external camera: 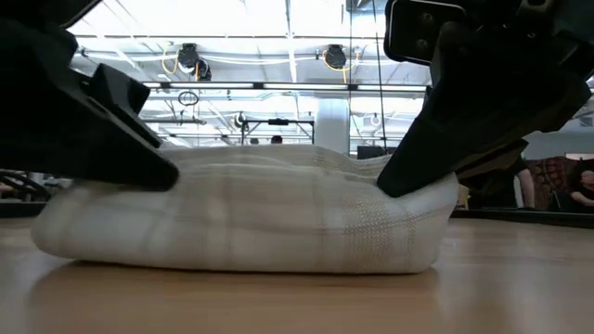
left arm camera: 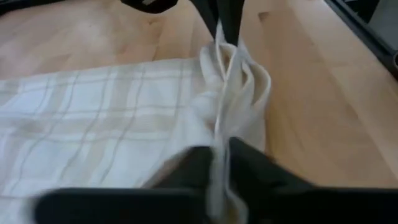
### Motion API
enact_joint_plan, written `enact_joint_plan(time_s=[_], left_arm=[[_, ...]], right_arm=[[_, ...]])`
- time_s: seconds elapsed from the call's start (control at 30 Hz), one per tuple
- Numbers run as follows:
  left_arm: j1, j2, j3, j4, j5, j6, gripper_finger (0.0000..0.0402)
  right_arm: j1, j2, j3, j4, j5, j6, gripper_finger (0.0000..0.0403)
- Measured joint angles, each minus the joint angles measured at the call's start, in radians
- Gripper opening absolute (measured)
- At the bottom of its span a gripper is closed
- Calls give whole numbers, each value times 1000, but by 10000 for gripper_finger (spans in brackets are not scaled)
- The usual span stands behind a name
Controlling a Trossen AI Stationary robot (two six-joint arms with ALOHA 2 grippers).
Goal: Roll towel
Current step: Roll the white kitchen towel
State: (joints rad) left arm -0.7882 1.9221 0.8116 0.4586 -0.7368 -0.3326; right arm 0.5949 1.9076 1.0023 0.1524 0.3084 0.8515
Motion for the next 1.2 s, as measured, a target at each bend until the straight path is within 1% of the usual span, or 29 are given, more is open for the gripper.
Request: enact_joint_plan(time_s=[0.03, 0.07, 0.17, 0.27, 0.43, 0.57, 0.63, 0.7, 0.77, 0.83, 0.93, 1.0, 1.03, 1.1, 1.2], left_arm=[[-3, 0, 0, 1, -1, -7, 28], [-6, 0, 0, 4, -1, -22, 19], [-20, 0, 0, 5, -1, -98, 18], [-36, 0, 0, 6, -2, -190, 13], [-74, -19, 2, 9, 1, -303, 9], [-102, -43, 2, 1, 0, -334, 8], [-113, -52, 2, 2, -1, -318, 8], [-125, -53, 2, -9, -1, -294, 14], [-131, -53, 2, -44, 0, -306, 32], [-136, -53, -1, -98, 26, -317, 61], [-155, -53, -1, -113, 80, -320, 122], [-173, -53, 1, -151, 91, -344, 174], [-183, -53, 0, -170, 84, -351, 200], [-200, -52, 0, -180, 31, -355, 252], [-224, -52, 10, -154, -47, -246, 315]], right_arm=[[0, 0, 0, 0, 0, -5, 4], [2, 0, 0, 0, -1, -7, 4], [2, 0, 0, 2, -31, -5, 4], [1, 0, 1, 8, -78, 43, 4], [1, 0, 2, 85, -166, 44, 4], [-4, 0, 2, 156, -188, 43, 4], [-7, 0, 2, 186, -212, 31, 4], [-12, 0, 2, 189, -207, 11, 4], [-19, 0, 2, 178, -200, -13, 4], [-23, 0, 0, 151, -205, -30, 4], [-26, 0, 0, 137, -207, -54, 4], [-28, 0, 0, 139, -204, -85, 4], [-28, 0, 0, 138, -203, -101, 4], [-28, 0, 0, 140, -201, -133, 4], [-18, 0, 0, 141, -192, -209, 4]])
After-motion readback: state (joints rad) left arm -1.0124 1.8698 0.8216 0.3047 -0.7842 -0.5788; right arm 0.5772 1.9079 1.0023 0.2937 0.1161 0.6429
